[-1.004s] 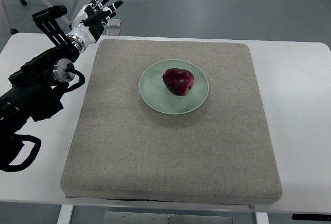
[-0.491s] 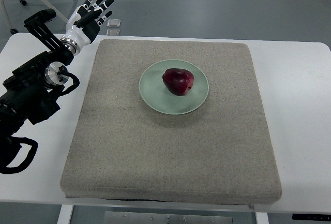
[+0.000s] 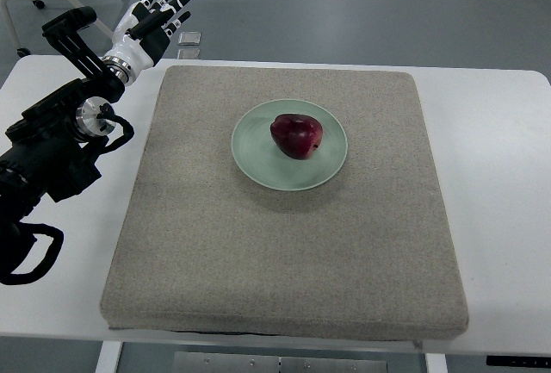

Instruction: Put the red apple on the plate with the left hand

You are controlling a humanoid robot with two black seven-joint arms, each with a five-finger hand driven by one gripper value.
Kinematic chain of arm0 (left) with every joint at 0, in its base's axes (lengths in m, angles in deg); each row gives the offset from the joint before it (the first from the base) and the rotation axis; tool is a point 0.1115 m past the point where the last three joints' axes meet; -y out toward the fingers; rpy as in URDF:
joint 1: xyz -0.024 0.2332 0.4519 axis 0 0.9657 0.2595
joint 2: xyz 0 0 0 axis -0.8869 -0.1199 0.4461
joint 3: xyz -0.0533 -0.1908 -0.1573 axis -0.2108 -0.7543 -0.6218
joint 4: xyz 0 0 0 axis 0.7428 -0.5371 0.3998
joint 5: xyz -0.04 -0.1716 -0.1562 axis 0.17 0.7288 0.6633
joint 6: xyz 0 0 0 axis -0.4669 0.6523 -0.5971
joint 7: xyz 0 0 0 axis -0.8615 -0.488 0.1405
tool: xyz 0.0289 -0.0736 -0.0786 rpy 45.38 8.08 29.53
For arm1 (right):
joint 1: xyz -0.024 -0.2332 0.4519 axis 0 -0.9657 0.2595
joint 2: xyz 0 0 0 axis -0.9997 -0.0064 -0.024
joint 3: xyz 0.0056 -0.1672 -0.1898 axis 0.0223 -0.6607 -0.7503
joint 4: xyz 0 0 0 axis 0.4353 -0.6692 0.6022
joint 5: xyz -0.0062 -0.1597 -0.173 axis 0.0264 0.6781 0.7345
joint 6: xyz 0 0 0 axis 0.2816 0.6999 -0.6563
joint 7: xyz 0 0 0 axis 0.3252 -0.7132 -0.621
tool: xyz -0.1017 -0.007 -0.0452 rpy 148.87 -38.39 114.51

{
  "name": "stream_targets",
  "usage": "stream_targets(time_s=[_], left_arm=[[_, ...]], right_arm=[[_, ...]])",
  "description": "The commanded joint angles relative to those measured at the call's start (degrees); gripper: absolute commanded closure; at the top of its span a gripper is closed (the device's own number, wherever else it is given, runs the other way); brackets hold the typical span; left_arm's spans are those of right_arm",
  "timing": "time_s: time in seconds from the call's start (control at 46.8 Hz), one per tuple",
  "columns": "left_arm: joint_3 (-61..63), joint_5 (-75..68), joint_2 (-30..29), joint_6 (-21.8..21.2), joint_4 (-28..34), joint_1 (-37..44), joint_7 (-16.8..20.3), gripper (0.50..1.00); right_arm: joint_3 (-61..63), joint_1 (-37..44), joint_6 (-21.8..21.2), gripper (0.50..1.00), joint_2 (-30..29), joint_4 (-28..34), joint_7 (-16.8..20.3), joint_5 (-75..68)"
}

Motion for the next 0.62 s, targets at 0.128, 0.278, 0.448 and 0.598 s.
stream_targets(time_s=[0.128,0.278,0.448,0.598], left_arm=[[0.0,0.0,0.1,0.1,0.0,0.1,0.0,0.5],[0.0,0.0,0.0,0.1,0.0,0.6,0.0,0.5],[0.0,0.0,0.0,0.2,0.0,0.7,0.0,0.5],[0.0,0.0,0.3,0.1,0.0,0.6,0.0,0.5]], right_arm=[[0.0,0.0,0.0,0.568,0.0,0.0,-0.1,0.0],[0.0,-0.1,0.0,0.57,0.0,0.0,0.0,0.1],[0.0,0.0,-0.1,0.57,0.0,0.0,0.0,0.0],[-0.4,0.1,-0.1,0.568,0.0,0.0,-0.1,0.3]])
